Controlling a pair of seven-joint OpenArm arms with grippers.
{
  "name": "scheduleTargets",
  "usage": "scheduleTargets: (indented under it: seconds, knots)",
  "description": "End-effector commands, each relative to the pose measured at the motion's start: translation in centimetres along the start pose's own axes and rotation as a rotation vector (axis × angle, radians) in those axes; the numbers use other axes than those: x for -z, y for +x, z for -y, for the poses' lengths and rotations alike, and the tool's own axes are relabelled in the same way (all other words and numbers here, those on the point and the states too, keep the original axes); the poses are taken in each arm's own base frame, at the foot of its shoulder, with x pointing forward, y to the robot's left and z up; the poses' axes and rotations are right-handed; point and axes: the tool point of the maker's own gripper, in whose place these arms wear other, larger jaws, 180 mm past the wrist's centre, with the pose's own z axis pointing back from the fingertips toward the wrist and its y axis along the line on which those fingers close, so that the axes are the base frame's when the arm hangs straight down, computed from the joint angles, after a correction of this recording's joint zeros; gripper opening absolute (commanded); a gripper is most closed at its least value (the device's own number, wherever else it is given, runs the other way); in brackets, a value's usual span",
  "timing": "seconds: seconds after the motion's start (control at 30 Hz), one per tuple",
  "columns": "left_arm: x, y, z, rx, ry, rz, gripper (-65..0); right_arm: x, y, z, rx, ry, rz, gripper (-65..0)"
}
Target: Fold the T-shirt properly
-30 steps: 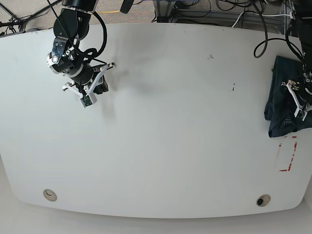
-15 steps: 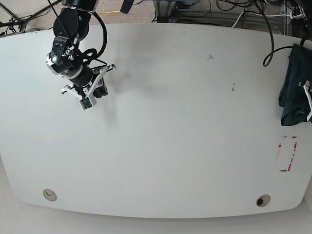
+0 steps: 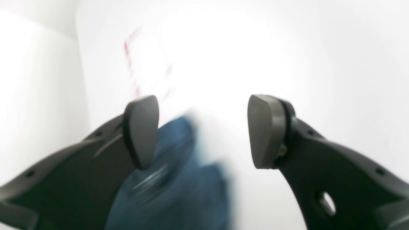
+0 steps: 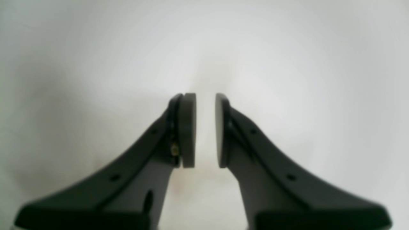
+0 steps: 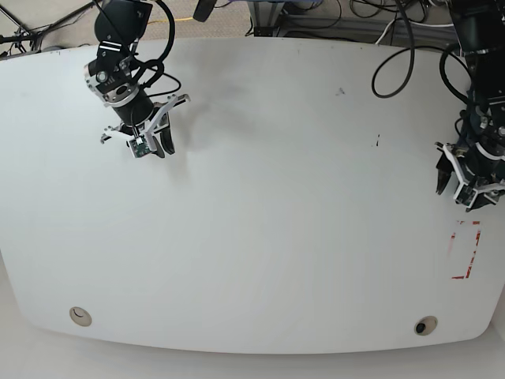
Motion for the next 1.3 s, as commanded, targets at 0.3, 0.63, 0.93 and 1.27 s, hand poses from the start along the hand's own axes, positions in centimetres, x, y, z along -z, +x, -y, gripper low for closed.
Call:
scheduleTargets:
  seconds: [0.3,0.63,0.93,1.27]
  knots:
    - [-4.3,2.3,9.4,-0.139,-0.006,0.216,-24.9,-6.6,-4.6,-0.5,0.21,-0.045,0.117,-54.9]
    - [-12.4,-0.4,19.6,-0.282,-0.141,0.087,-24.9,-13.6,-8.9,-4.4,0.369,-0.021,0.038,-55.2]
    - [-19.7,-7.1,26.3,-0.41,-0.251,-0.189,-24.9,-18.9,-12.8,-7.8,0.491,0.001,-0.108,-55.5]
    - [-22.9,-14.6,35.1,-0.527,-0.418,-0.433,-24.9,-20.0,-20.7,-14.1,0.619,0.111,-0.333,-55.5]
